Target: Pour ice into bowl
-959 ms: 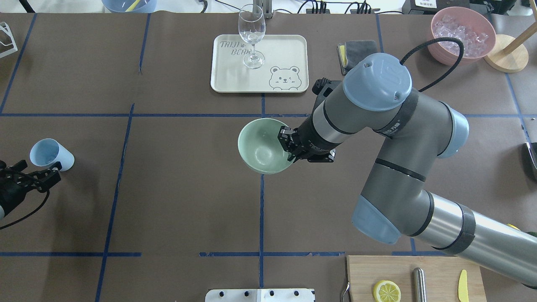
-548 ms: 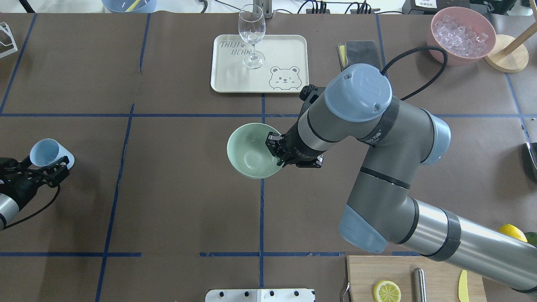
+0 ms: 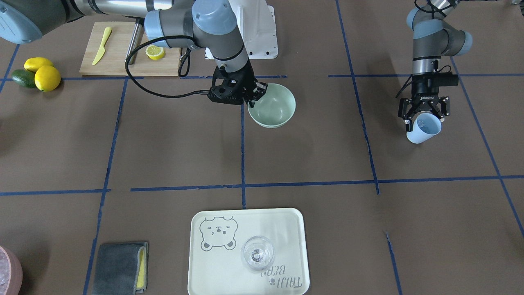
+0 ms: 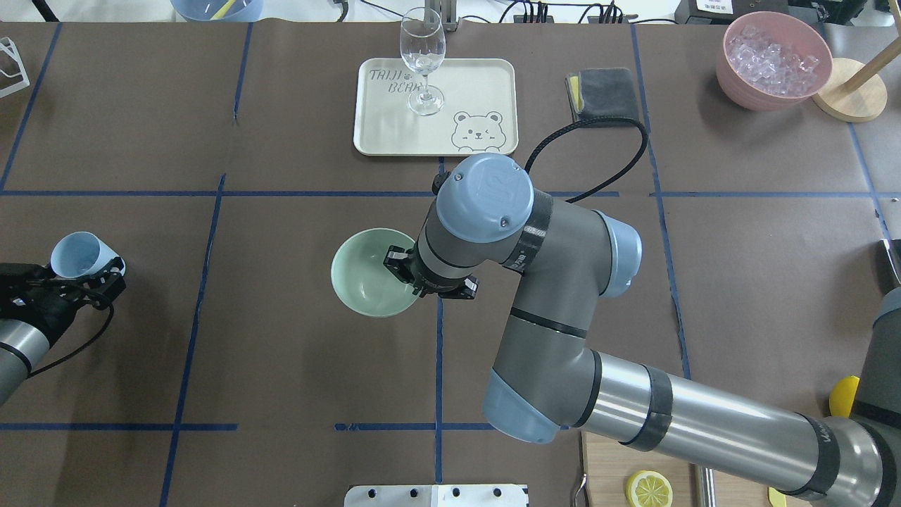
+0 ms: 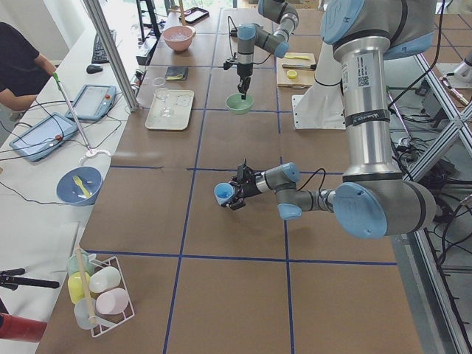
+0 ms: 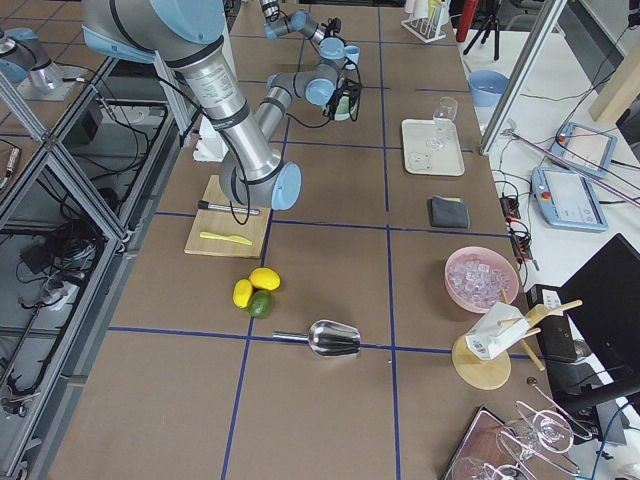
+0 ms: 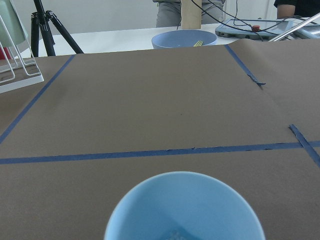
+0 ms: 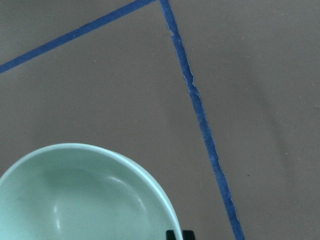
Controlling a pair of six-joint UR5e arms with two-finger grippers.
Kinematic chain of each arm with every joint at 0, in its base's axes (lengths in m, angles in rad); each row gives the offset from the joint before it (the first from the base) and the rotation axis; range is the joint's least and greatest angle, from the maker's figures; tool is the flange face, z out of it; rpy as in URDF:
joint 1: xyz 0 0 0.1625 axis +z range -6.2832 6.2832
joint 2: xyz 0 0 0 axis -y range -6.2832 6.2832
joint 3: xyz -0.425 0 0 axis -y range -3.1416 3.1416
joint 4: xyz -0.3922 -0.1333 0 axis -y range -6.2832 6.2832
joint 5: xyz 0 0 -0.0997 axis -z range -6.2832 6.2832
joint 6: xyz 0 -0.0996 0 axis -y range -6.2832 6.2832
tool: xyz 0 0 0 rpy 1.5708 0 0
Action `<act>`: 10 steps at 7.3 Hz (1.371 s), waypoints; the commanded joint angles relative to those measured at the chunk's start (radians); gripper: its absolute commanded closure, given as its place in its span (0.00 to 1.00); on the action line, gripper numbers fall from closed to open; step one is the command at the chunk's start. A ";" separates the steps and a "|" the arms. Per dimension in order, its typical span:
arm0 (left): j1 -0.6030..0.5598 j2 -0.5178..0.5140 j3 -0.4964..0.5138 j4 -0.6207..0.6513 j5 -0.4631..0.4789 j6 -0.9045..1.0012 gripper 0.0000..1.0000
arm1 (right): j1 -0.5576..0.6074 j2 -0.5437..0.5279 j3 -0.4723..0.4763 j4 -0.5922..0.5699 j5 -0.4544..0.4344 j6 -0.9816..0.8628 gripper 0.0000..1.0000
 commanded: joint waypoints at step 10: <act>-0.084 0.007 -0.180 -0.014 -0.008 0.229 1.00 | -0.064 0.224 -0.360 0.133 -0.178 -0.010 0.24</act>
